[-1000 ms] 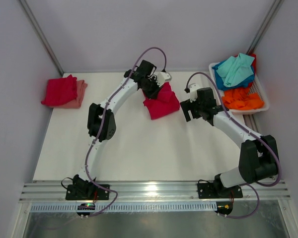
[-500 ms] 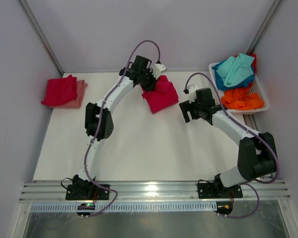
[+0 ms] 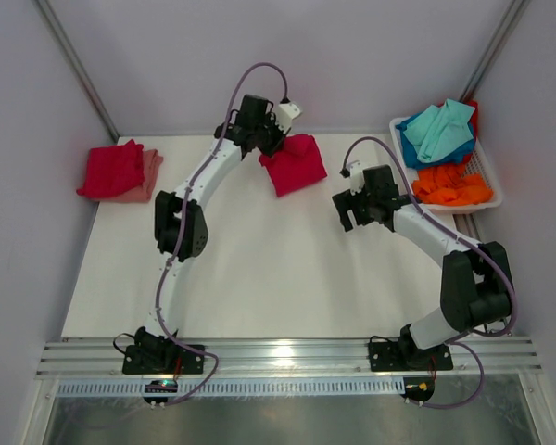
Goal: Fold and stack the t-shirts
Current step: Fold the long partially folded tshirt into a neat square
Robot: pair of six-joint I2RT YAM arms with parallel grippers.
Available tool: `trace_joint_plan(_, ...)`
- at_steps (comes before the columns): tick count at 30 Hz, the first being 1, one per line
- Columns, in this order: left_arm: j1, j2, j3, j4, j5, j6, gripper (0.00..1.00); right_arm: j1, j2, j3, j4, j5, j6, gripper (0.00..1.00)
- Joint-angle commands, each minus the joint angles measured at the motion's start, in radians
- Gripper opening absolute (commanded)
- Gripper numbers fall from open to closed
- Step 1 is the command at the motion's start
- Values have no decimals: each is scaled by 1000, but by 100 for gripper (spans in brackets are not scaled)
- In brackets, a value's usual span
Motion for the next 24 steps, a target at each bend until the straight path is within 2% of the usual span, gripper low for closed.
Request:
trace_joint_plan(1,16,-24,58,133,-47,-5,0,2,7,37,10,-40,19,90)
trace_joint_plan(12,39,81,67,314,-123,-25,0,0,31,32,5,-87,24,90)
trace_joint_plan(24,47,166,112,383,-132,-31,0,2,71,45,-12,-118,24,90)
